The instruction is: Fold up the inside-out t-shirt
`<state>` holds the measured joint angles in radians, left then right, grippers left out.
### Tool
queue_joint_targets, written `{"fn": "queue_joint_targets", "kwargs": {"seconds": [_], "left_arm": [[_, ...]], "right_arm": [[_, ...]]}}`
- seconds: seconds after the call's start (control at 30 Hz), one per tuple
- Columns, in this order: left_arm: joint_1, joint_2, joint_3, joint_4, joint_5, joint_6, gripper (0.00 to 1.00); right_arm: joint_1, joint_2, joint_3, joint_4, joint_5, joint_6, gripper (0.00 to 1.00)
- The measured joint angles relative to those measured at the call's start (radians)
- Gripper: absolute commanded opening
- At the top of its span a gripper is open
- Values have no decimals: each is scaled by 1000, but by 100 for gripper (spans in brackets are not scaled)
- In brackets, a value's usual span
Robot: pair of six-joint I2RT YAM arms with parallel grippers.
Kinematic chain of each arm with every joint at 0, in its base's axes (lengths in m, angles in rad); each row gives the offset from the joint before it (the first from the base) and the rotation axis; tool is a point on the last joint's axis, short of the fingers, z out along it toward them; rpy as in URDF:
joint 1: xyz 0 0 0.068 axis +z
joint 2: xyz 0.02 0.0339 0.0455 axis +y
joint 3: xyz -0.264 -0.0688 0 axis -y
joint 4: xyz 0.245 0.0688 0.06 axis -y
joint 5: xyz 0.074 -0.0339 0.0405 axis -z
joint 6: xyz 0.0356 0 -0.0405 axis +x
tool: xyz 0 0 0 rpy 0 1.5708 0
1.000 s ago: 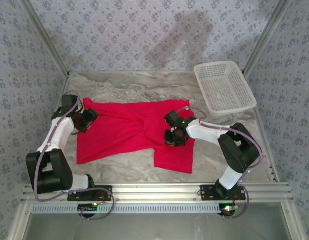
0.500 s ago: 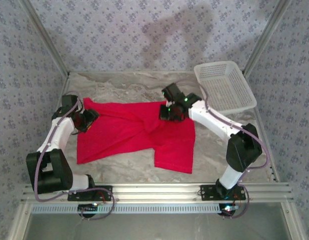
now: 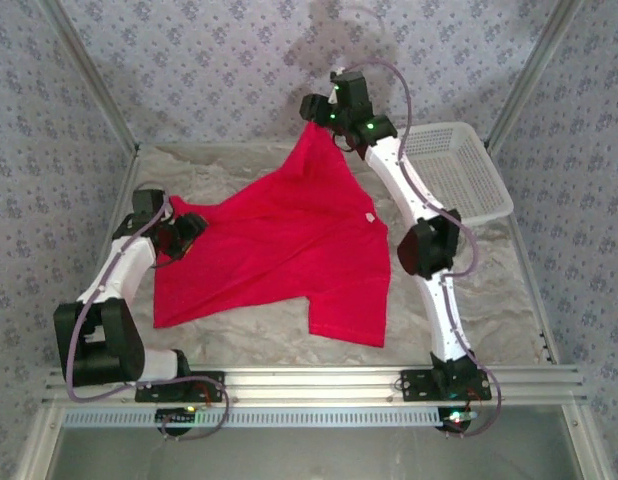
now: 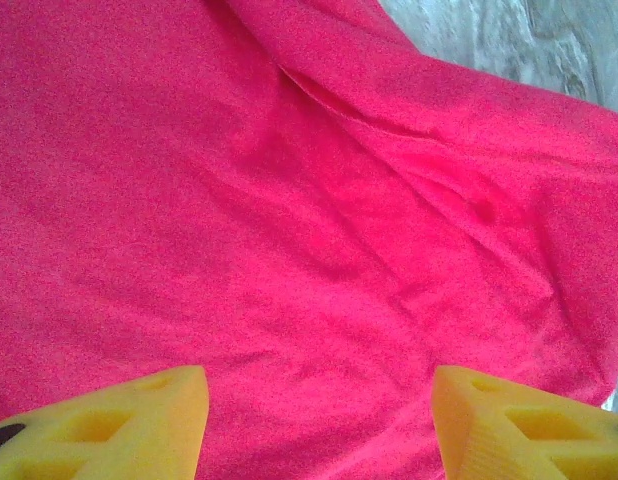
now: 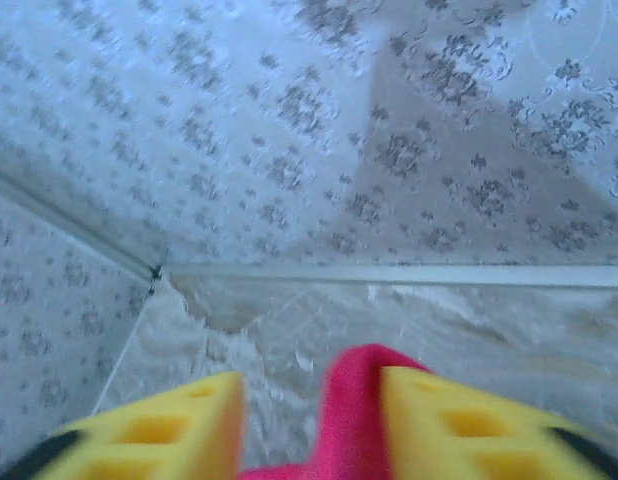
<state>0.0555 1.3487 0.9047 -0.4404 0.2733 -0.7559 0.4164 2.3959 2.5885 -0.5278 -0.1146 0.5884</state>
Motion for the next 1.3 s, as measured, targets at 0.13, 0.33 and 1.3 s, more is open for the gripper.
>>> {"fn": "queue_joint_targets", "kwargs": {"seconds": [0.13,0.33,1.3], "left_arm": [[-39,13,-1,36,0,-5,60],[-91,128,39,44,-2,6,60],[-695,195,-241,485,25,-266,57]], "right_arm": [[-40,42,-52,-156,-35,94,56],[-10,-201,-669,-158,-41,105,54],[-6,324,57,-387,-94,-13,53]]}}
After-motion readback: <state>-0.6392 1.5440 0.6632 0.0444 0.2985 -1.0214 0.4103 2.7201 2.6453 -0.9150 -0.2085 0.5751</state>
